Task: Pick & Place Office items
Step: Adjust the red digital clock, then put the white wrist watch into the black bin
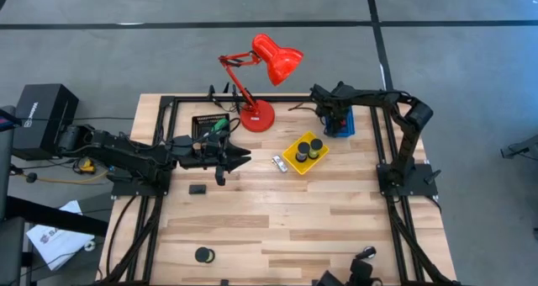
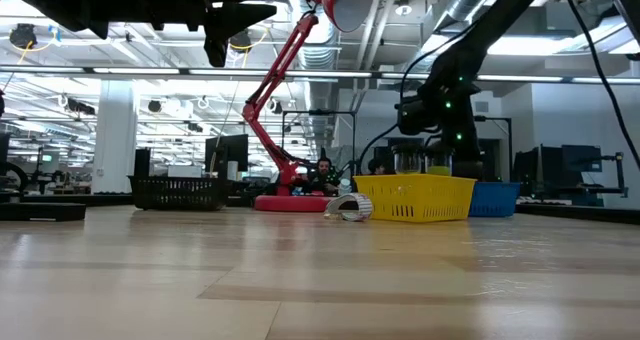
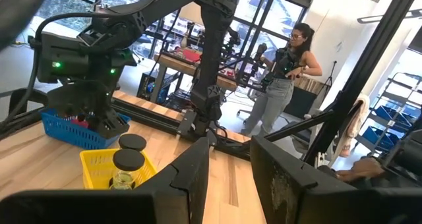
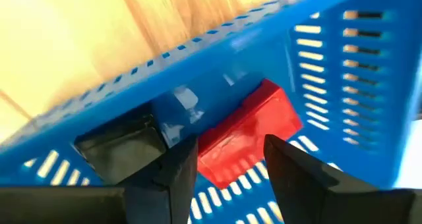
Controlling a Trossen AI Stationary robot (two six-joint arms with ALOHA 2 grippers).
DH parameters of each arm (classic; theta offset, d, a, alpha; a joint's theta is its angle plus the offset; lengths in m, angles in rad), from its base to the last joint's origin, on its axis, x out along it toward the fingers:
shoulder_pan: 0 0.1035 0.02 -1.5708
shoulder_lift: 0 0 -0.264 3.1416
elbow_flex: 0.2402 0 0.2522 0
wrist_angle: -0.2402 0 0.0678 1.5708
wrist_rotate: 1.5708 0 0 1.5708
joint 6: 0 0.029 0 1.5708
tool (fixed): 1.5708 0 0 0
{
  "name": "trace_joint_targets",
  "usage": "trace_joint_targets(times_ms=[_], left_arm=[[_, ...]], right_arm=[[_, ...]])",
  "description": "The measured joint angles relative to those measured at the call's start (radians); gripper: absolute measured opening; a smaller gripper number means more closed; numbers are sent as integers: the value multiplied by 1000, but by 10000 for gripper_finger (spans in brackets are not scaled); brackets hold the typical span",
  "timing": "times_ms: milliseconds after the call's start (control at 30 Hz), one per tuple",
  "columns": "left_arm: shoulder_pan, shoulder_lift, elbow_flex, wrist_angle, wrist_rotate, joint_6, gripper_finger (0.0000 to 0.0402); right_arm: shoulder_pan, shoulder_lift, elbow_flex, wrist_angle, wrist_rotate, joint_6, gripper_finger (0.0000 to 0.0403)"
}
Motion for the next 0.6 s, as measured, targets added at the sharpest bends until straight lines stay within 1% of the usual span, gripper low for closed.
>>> trace_joint_targets(times_ms=[133,267,333,467,600], left_arm=[[0,0,0,0,0,0,108],[0,0,0,0,-2,0,108],[0,0,0,0,-5,0,108],[0,0,0,0,-5,0,108],[0,0,0,-1,-4,0,108]], right_arm=[[35,0,0,3,83,-32,166],[57,0,0,-3,96,-20,166],[62,0,1,-14,97,34,166],[63,0,8,-90,98,214,166],[63,-1,31,-201,98,292,166]])
